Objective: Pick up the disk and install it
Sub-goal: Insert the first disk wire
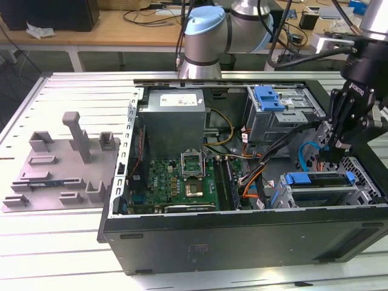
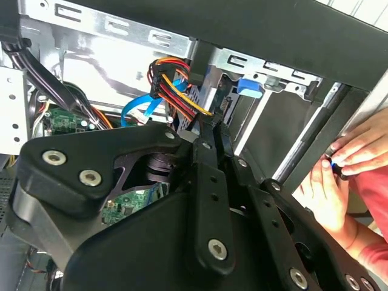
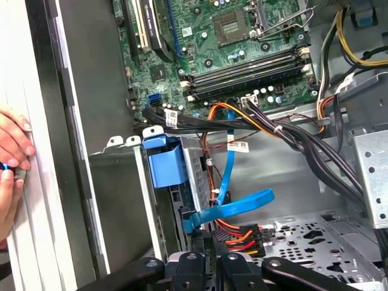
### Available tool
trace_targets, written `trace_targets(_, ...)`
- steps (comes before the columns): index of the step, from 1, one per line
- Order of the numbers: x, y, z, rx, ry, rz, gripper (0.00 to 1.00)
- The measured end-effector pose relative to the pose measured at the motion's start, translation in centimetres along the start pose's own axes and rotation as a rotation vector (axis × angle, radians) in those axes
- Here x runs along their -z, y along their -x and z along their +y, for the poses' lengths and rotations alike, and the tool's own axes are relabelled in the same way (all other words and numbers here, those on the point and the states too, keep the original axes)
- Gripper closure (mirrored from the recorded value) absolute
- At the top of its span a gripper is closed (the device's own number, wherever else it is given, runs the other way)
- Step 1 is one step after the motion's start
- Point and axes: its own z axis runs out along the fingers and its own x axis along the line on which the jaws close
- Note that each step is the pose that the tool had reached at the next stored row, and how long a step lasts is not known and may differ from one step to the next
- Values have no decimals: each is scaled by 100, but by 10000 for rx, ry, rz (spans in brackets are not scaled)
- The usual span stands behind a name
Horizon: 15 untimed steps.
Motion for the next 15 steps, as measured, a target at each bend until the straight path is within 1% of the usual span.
trace_targets(1, 0, -5, 0, 8, -5, -57, 83)
trace_targets(2, 1, -14, 1, 20, -11, -140, 83)
trace_targets(3, 0, -21, 2, 26, -15, -187, 83)
trace_targets(5, -2, -36, 8, 37, -25, -259, 83)
trace_targets(7, -7, -54, 21, 45, -39, -315, 83)
trace_targets(10, -14, -85, 32, 62, -70, -449, 83)
trace_targets(11, -18, -105, 32, 71, -84, -524, 83)
trace_targets(13, -22, -127, 29, 81, -100, -598, 83)
trace_targets(14, -25, -143, 28, 88, -109, -653, 83)
trace_targets(15, -27, -153, 27, 92, -115, -691, 83)
